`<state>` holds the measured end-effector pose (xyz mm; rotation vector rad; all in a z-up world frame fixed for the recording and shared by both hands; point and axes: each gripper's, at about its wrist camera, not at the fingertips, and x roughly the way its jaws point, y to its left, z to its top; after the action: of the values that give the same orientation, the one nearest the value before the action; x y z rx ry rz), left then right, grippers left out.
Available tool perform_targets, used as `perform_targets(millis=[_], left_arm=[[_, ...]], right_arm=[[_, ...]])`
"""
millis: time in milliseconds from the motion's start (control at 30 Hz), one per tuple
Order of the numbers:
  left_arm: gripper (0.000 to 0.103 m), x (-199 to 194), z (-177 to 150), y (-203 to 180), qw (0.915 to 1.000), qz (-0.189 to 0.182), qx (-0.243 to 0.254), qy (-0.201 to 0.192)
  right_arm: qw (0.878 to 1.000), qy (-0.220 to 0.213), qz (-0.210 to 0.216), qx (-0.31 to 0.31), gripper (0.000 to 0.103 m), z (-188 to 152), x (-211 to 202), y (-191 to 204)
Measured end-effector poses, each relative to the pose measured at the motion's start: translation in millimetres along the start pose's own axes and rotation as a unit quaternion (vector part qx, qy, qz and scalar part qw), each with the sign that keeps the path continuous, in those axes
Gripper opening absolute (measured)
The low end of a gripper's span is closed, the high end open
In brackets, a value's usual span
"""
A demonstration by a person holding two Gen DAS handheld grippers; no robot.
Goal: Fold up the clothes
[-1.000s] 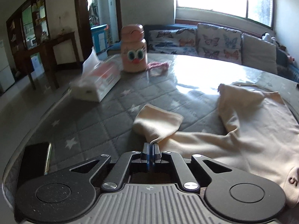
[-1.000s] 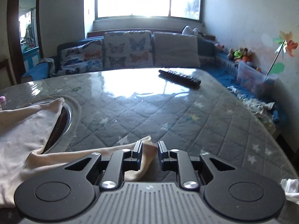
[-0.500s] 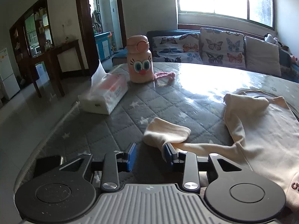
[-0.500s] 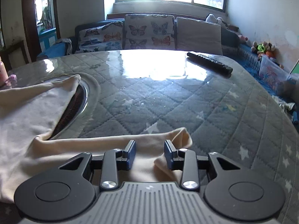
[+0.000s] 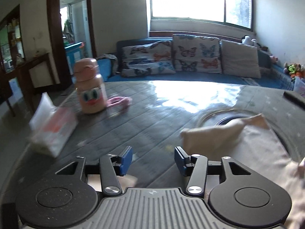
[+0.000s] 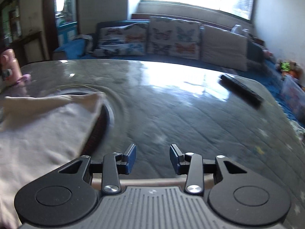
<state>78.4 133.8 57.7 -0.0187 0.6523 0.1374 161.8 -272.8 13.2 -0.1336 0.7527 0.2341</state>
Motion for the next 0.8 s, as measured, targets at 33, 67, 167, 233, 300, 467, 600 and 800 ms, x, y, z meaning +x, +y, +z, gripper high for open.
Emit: perform_targets(millis=[33, 67, 167, 233, 300, 467, 600, 800], left_arm=[[0.058, 7, 5, -5, 0.9999, -0.010, -0.003, 0.001], [0.059, 13, 10, -9, 0.9998, -0.020, -0.005, 0.002], [0.059, 34, 21, -22, 0.9993, -0.037, -0.004, 0.009], [0.059, 48, 22, -27, 0.9991, -0.039, 0.002, 0.019], [0.058, 62, 22, -31, 0.9987, -0.040, 0.007, 0.031], [0.017, 78, 16, -35, 0.9965, -0.069, 0.009, 0.046], [0.009, 73, 12, -42, 0.9937, -0.104, 0.029, 0.030], [0.013, 30, -7, -75, 0.9700, -0.206, 0.128, 0.018]], right_arm=[[1.000, 0.000, 0.007, -0.005, 0.039, 4, 3, 6], [1.000, 0.000, 0.014, -0.011, 0.039, 9, 6, 12], [0.999, -0.001, 0.033, -0.027, 0.039, 22, 17, 29], [0.998, -0.001, 0.047, -0.034, 0.039, 29, 23, 37], [0.997, -0.001, 0.062, -0.042, 0.039, 37, 29, 46], [0.995, -0.003, 0.082, -0.054, 0.039, 51, 46, 59], [0.995, -0.003, 0.087, -0.052, 0.039, 60, 60, 62], [0.995, -0.003, 0.095, -0.038, 0.039, 67, 73, 58]])
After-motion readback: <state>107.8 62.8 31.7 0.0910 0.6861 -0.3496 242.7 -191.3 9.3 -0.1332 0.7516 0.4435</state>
